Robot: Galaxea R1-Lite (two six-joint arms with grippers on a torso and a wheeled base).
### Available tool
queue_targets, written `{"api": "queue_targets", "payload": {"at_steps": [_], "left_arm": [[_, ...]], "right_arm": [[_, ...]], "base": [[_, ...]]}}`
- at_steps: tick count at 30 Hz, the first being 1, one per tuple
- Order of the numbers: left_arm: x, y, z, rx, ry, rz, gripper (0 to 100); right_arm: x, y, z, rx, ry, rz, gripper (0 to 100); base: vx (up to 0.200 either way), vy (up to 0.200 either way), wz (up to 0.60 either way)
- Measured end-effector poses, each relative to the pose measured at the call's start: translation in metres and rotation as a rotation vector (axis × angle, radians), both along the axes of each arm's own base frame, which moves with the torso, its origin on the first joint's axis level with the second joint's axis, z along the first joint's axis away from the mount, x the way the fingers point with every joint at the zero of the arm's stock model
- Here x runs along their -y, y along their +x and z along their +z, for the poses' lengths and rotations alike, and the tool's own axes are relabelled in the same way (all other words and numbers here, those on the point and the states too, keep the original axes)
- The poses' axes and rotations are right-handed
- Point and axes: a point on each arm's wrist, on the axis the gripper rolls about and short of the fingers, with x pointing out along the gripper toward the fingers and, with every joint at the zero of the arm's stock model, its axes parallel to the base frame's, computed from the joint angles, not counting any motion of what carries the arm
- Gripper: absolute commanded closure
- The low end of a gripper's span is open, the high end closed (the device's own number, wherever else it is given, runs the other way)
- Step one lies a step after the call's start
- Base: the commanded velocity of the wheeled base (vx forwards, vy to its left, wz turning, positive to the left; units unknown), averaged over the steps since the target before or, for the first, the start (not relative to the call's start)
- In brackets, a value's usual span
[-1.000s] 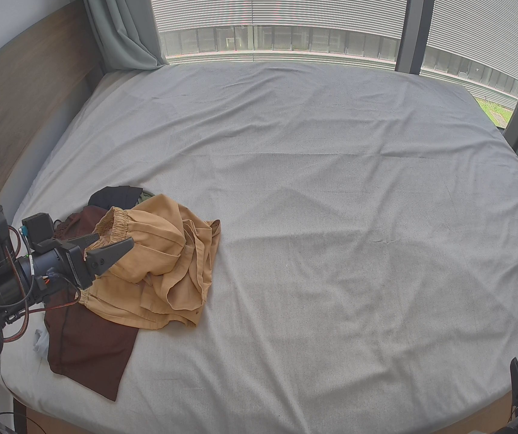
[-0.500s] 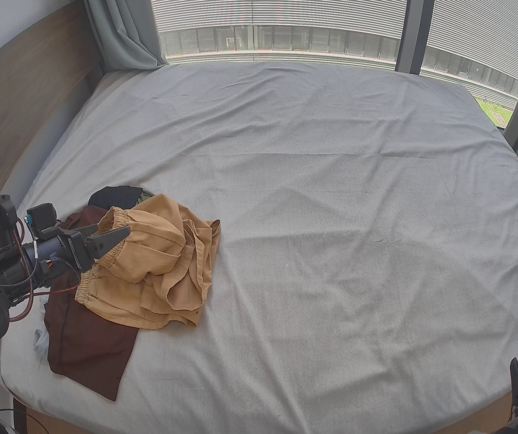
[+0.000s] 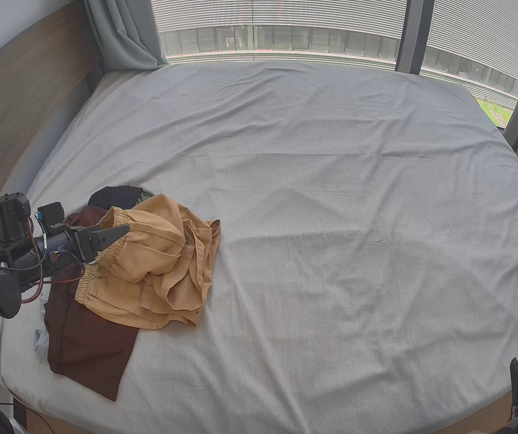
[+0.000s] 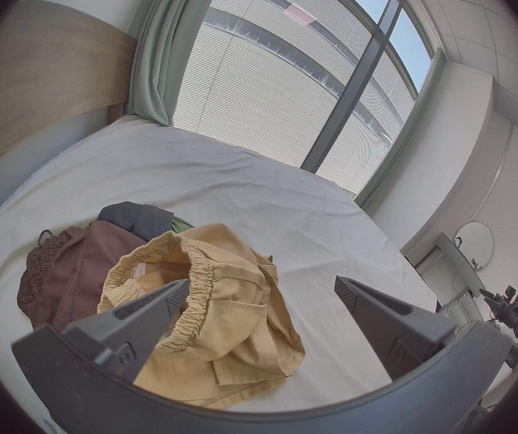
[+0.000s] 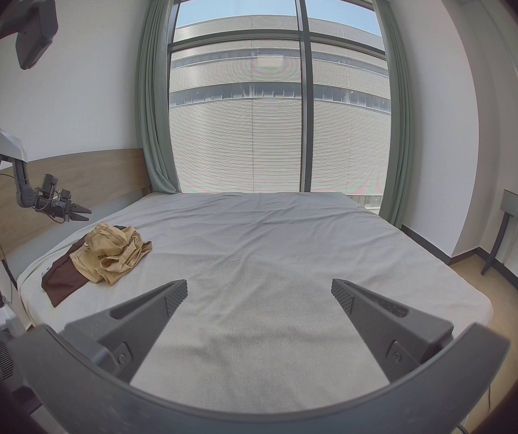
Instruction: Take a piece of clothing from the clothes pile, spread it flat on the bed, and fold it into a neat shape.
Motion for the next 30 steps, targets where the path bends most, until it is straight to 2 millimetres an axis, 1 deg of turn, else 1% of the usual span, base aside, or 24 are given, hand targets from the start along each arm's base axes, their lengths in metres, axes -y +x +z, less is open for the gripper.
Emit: {"api": "queue_targets", "payload": {"at_steps": [16, 19, 24, 30], "left_arm": [[-0.004, 0.039, -0.026, -0.022, 0.027, -0.017, 0], [-0.002, 0.043, -0.032, -0.032, 0.03, -0.022, 0], [0.006, 0.048, -0.039, -0.034, 0.03, -0.046, 0], [0.01, 0.054, -0.05, -0.032, 0.033, -0.052, 0]], "right_arm": [[0.0, 0.0, 0.0, 0.0, 0.0, 0.0, 0], [0.0, 0.0, 0.0, 0.0, 0.0, -0.001, 0], [0.0, 0.0, 0.0, 0.0, 0.0, -0.001, 0], [0.0, 0.0, 0.0, 0.0, 0.001, 0.0, 0]], "base": [[0.0, 0.0, 0.0], [0.0, 0.0, 0.0], [0.0, 0.0, 0.0], [0.0, 0.0, 0.0]]}}
